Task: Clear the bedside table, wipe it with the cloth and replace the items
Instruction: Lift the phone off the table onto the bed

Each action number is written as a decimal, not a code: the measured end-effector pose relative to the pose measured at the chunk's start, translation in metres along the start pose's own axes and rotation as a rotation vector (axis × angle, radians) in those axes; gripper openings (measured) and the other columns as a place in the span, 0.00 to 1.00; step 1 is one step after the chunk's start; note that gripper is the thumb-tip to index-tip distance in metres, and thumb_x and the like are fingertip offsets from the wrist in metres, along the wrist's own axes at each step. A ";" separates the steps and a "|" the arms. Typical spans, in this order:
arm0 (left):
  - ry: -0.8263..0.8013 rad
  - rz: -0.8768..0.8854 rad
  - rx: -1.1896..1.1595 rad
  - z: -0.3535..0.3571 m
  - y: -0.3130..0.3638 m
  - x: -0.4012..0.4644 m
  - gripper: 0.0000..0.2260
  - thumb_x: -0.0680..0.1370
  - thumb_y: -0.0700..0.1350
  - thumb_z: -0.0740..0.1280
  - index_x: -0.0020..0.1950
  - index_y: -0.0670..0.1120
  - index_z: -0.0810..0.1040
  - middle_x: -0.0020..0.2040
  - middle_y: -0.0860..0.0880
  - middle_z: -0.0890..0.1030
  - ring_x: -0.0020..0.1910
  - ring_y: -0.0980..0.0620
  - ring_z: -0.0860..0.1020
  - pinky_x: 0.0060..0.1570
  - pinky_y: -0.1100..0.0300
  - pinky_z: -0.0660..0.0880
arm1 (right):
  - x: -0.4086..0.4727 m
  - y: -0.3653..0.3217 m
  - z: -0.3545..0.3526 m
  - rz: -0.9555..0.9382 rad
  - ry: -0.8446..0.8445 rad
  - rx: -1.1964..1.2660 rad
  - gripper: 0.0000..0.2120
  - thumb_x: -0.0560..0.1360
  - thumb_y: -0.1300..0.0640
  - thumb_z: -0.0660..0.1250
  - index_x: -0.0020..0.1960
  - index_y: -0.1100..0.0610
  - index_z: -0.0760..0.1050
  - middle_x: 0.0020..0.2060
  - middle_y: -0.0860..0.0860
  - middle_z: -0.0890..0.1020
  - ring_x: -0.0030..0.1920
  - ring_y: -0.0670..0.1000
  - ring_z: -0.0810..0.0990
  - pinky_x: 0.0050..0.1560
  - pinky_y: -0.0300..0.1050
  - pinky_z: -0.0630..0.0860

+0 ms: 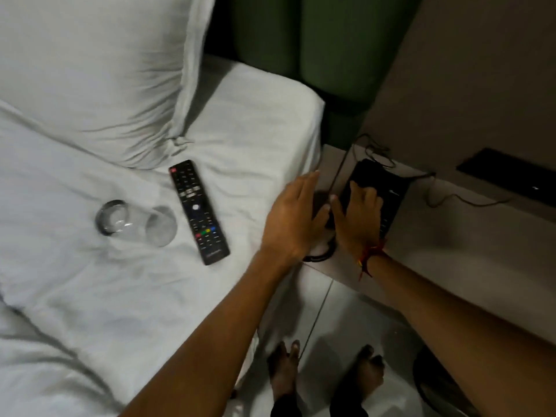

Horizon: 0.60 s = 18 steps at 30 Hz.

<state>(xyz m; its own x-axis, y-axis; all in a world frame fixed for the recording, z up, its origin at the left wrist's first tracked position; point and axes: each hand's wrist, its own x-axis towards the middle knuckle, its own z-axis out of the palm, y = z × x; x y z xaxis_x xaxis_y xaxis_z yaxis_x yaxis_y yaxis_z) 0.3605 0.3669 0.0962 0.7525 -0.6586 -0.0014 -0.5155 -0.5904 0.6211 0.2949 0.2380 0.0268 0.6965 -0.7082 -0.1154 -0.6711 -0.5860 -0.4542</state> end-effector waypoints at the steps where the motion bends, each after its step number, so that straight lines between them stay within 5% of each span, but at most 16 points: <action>1: -0.091 -0.040 -0.036 0.021 0.011 0.007 0.27 0.82 0.51 0.65 0.79 0.45 0.65 0.75 0.44 0.71 0.72 0.45 0.71 0.69 0.57 0.68 | 0.000 0.022 -0.004 0.031 -0.008 0.039 0.31 0.81 0.42 0.59 0.75 0.62 0.64 0.67 0.64 0.70 0.64 0.65 0.70 0.64 0.60 0.71; 7: -0.318 -0.457 -0.346 0.119 0.014 0.048 0.31 0.81 0.55 0.66 0.79 0.43 0.63 0.76 0.43 0.71 0.73 0.43 0.72 0.73 0.50 0.70 | 0.014 0.119 0.002 0.399 -0.165 0.467 0.39 0.71 0.35 0.64 0.75 0.55 0.62 0.70 0.58 0.72 0.67 0.60 0.74 0.63 0.59 0.77; 10: -0.323 -0.567 -0.424 0.148 0.005 0.065 0.24 0.78 0.59 0.66 0.68 0.46 0.73 0.64 0.43 0.80 0.61 0.43 0.81 0.59 0.52 0.80 | 0.029 0.132 -0.005 0.577 -0.201 0.880 0.23 0.76 0.59 0.70 0.69 0.60 0.69 0.61 0.58 0.79 0.55 0.57 0.82 0.43 0.41 0.82; 13: -0.337 -0.599 -0.421 0.173 -0.006 0.076 0.23 0.78 0.64 0.64 0.64 0.49 0.75 0.59 0.43 0.83 0.56 0.43 0.83 0.56 0.51 0.81 | 0.040 0.134 -0.012 0.678 -0.295 1.076 0.22 0.79 0.64 0.66 0.71 0.62 0.67 0.60 0.57 0.79 0.42 0.48 0.81 0.28 0.32 0.76; 15: -0.307 -0.598 -0.356 0.197 -0.021 0.084 0.29 0.71 0.73 0.59 0.59 0.53 0.75 0.56 0.43 0.83 0.55 0.40 0.83 0.57 0.40 0.80 | 0.044 0.132 -0.013 0.721 -0.358 1.161 0.23 0.80 0.60 0.66 0.73 0.56 0.66 0.62 0.54 0.79 0.46 0.49 0.82 0.34 0.38 0.80; 18: -0.259 -0.566 -0.227 0.222 -0.038 0.091 0.28 0.72 0.70 0.55 0.55 0.49 0.75 0.53 0.42 0.82 0.53 0.39 0.82 0.56 0.38 0.80 | 0.047 0.136 -0.012 0.763 -0.394 1.090 0.24 0.79 0.54 0.65 0.73 0.48 0.65 0.62 0.51 0.79 0.58 0.56 0.80 0.54 0.55 0.77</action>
<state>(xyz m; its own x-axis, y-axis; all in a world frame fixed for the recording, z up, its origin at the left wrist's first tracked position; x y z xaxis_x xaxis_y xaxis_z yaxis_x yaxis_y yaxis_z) 0.3577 0.2256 -0.1011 0.7443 -0.3831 -0.5471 0.0512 -0.7840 0.6186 0.2336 0.1207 -0.0298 0.3985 -0.4477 -0.8005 -0.5062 0.6204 -0.5990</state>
